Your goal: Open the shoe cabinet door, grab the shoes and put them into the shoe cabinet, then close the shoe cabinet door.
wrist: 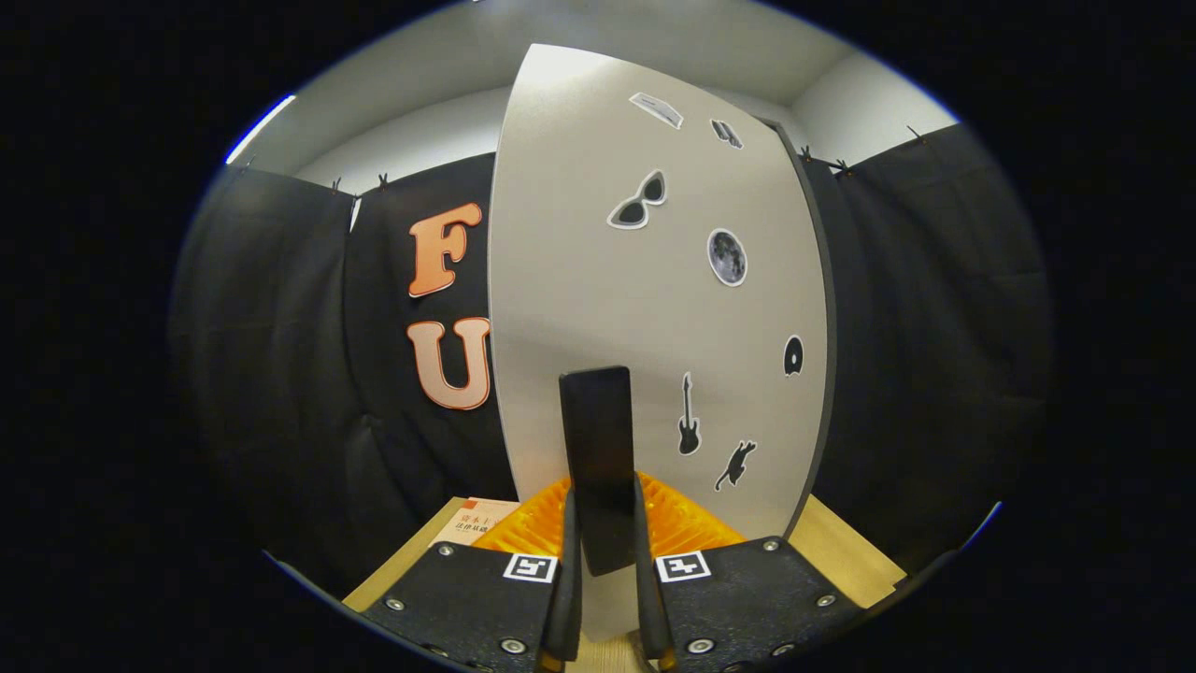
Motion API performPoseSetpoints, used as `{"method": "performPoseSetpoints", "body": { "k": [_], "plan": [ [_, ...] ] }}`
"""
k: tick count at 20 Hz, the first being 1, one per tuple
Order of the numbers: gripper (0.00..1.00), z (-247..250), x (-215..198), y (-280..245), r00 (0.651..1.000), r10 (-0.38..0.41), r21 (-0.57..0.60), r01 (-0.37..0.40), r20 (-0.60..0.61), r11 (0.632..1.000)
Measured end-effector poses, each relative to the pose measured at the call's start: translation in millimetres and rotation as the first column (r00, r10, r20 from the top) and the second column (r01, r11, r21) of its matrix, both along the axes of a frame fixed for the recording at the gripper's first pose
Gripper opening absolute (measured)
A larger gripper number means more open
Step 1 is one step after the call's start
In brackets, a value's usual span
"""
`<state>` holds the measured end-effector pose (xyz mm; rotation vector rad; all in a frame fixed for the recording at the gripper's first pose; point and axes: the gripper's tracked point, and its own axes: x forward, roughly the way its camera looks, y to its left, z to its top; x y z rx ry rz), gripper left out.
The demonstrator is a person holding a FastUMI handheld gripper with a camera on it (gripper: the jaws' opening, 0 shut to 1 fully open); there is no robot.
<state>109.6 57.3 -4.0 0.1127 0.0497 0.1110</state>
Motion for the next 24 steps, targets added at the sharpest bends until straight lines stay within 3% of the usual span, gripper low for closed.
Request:
{"method": "performPoseSetpoints", "body": {
  "k": [12,24],
  "plan": [
    [0.24,-7,-36,-47,0.999,-0.035,-0.004,0.035,-0.011,0.999],
    [0.24,-16,-80,-127,0.985,-0.172,-0.042,0.171,-0.013,0.984]
  ]
}}
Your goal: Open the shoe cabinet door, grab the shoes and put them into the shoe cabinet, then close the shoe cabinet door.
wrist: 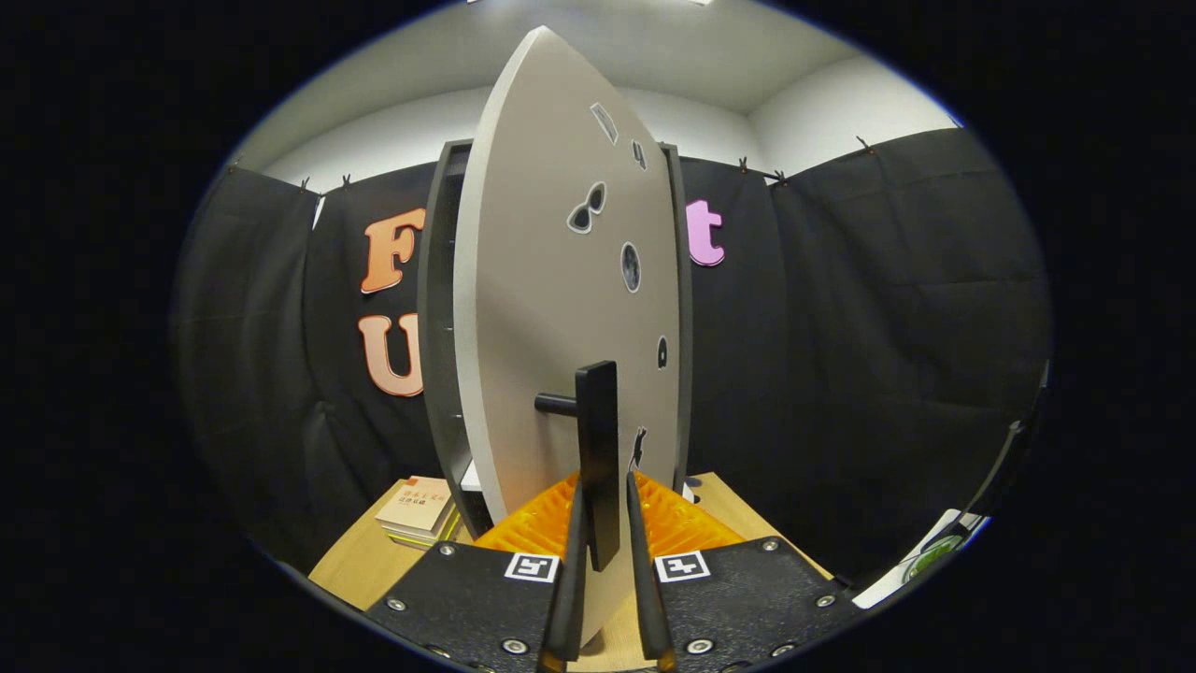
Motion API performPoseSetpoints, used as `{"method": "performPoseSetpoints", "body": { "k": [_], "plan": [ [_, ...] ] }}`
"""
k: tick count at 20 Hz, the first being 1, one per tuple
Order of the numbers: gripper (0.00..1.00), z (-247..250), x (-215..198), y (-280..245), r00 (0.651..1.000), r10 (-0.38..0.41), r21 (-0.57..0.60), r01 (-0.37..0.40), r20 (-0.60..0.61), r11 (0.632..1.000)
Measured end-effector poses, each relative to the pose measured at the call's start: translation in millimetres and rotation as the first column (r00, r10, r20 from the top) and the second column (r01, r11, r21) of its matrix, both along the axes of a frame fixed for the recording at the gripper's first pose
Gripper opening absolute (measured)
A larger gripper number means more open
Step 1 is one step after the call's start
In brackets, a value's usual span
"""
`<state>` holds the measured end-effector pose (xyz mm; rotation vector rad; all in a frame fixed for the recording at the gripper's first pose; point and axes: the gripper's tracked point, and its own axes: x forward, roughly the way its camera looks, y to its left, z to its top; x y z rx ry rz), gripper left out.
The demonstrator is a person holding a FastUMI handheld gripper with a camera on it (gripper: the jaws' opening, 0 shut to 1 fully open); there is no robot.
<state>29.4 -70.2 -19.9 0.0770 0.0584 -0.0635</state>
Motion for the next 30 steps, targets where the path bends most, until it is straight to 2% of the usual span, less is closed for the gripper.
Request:
{"method": "performPoseSetpoints", "body": {
  "k": [3,7,11,19,25,30],
  "plan": [
    [0.23,-1,-5,-11,0.999,-0.047,-0.015,0.047,-0.005,0.999],
    [0.23,-8,-15,-40,0.993,-0.117,-0.101,0.116,-0.012,0.988],
    [0.23,-8,-22,-58,0.988,-0.155,-0.056,0.153,-0.016,0.987],
    [0.23,-23,-43,-106,0.959,-0.277,-0.044,0.275,-0.056,0.960],
    [0.23,-23,-62,-124,0.944,-0.325,-0.035,0.324,-0.059,0.945],
    [0.22,-27,-71,-122,0.946,-0.318,-0.022,0.318,-0.064,0.948]
  ]
}}
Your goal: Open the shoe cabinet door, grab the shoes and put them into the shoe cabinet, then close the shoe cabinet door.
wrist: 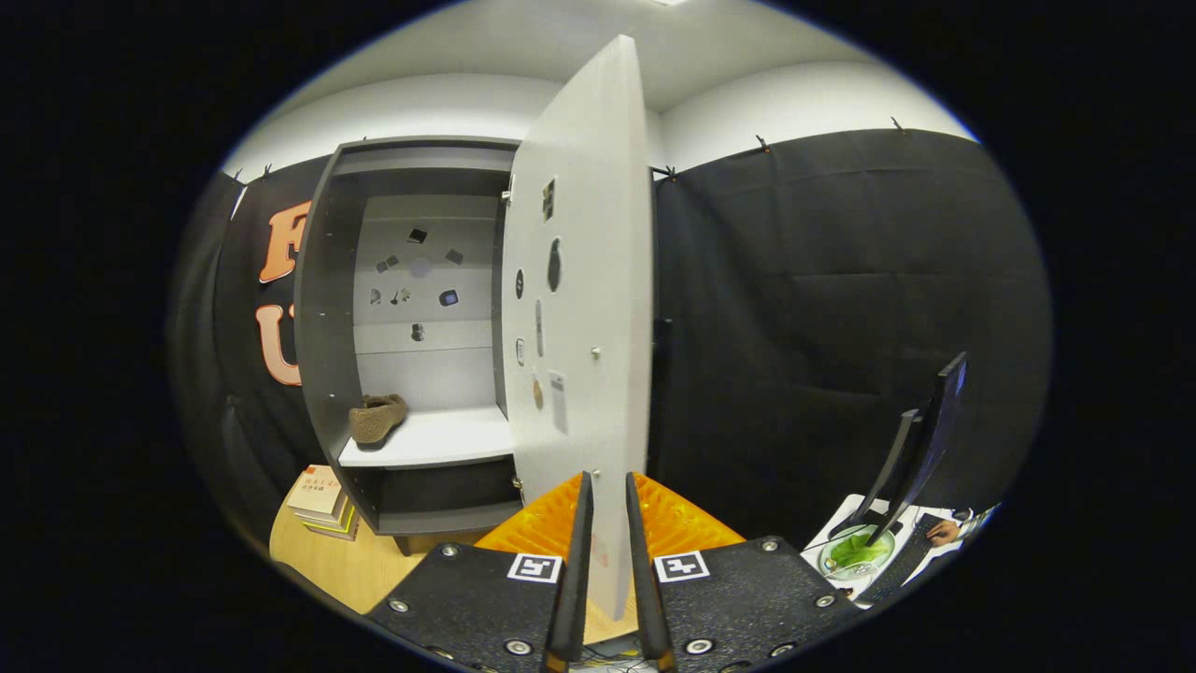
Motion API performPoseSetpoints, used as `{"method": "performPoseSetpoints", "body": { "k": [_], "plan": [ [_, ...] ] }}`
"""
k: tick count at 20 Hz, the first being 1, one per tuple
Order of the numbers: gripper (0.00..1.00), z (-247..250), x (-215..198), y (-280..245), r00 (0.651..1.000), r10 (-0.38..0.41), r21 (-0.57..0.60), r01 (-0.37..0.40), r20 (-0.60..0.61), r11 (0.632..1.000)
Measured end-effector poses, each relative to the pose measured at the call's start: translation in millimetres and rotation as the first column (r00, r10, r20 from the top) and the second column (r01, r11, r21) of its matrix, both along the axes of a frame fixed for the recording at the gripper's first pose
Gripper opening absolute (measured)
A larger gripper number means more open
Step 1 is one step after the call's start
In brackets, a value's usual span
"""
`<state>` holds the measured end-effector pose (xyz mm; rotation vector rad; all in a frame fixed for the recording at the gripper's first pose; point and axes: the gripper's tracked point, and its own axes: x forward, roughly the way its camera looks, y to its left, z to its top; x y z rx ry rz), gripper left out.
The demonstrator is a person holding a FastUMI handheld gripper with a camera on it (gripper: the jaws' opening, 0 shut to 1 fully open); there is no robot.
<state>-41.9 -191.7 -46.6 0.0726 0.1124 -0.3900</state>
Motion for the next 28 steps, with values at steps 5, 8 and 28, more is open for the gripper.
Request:
{"method": "performPoseSetpoints", "body": {
  "k": [5,8,28],
  "plan": [
    [0.22,-13,-1,19,0.998,0.051,0.010,-0.051,-0.023,0.999],
    [0.22,-26,0,36,0.995,0.091,0.022,-0.090,-0.047,0.996],
    [0.23,-159,39,150,0.868,0.407,0.137,-0.383,-0.285,0.913]
  ]
}}
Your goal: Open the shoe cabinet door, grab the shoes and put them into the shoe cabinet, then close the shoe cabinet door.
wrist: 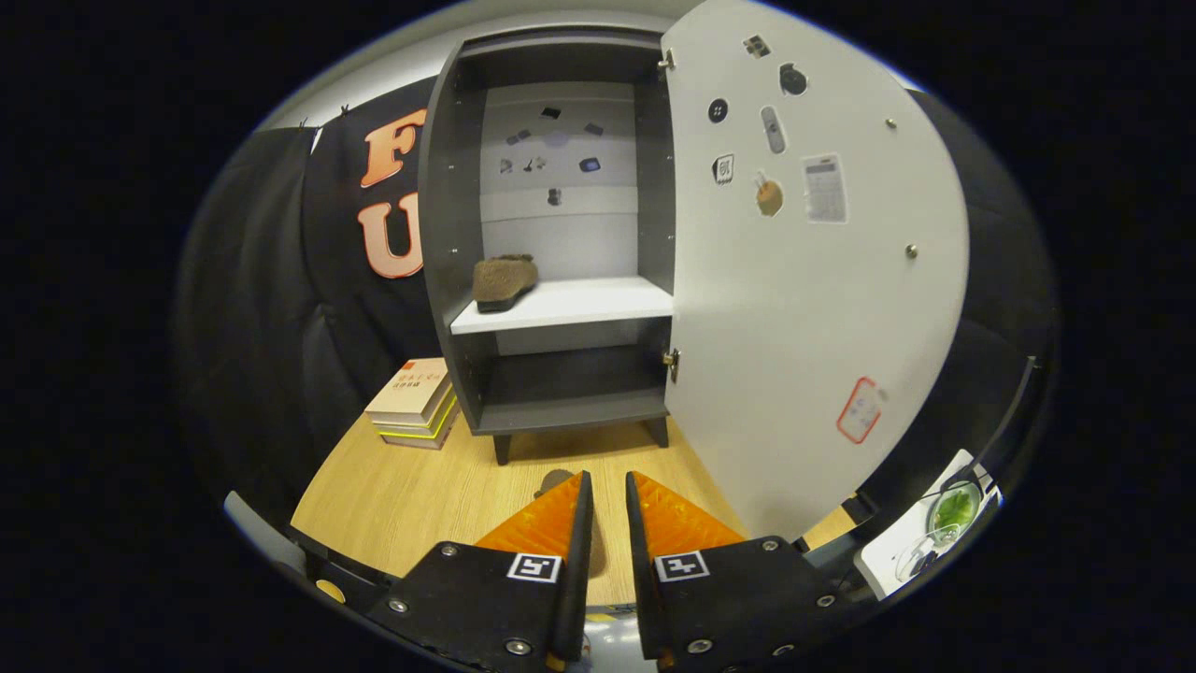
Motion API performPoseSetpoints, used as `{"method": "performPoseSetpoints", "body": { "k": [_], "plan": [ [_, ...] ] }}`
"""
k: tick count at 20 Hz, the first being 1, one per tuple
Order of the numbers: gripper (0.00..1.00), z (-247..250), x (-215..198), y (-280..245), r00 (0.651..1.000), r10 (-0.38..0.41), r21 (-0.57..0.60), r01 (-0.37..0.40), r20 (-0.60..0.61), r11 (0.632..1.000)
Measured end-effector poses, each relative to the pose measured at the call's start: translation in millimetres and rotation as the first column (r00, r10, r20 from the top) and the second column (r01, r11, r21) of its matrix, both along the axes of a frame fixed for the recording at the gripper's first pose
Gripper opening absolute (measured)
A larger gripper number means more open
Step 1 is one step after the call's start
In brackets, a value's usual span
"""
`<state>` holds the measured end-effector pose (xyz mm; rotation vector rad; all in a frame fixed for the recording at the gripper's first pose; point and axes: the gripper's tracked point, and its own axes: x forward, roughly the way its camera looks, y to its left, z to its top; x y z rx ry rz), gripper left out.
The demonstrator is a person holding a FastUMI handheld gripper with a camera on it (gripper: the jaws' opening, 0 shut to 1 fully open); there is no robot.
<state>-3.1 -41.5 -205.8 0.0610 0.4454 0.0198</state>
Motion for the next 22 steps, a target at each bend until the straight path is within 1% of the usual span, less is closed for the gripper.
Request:
{"method": "performPoseSetpoints", "body": {
  "k": [4,8,12,17,21,22],
  "plan": [
    [0.22,-58,21,28,0.991,0.079,-0.003,-0.080,-0.105,0.997],
    [0.23,-115,35,55,0.964,0.154,0.022,-0.153,-0.216,0.988],
    [0.23,-176,56,79,0.922,0.202,0.071,-0.189,-0.331,0.979],
    [0.23,-229,76,94,0.876,0.245,0.072,-0.236,-0.415,0.969],
    [0.22,-251,99,105,0.861,0.265,0.086,-0.253,-0.434,0.964],
    [0.17,-253,104,108,0.860,0.269,0.097,-0.253,-0.433,0.963]
  ]
}}
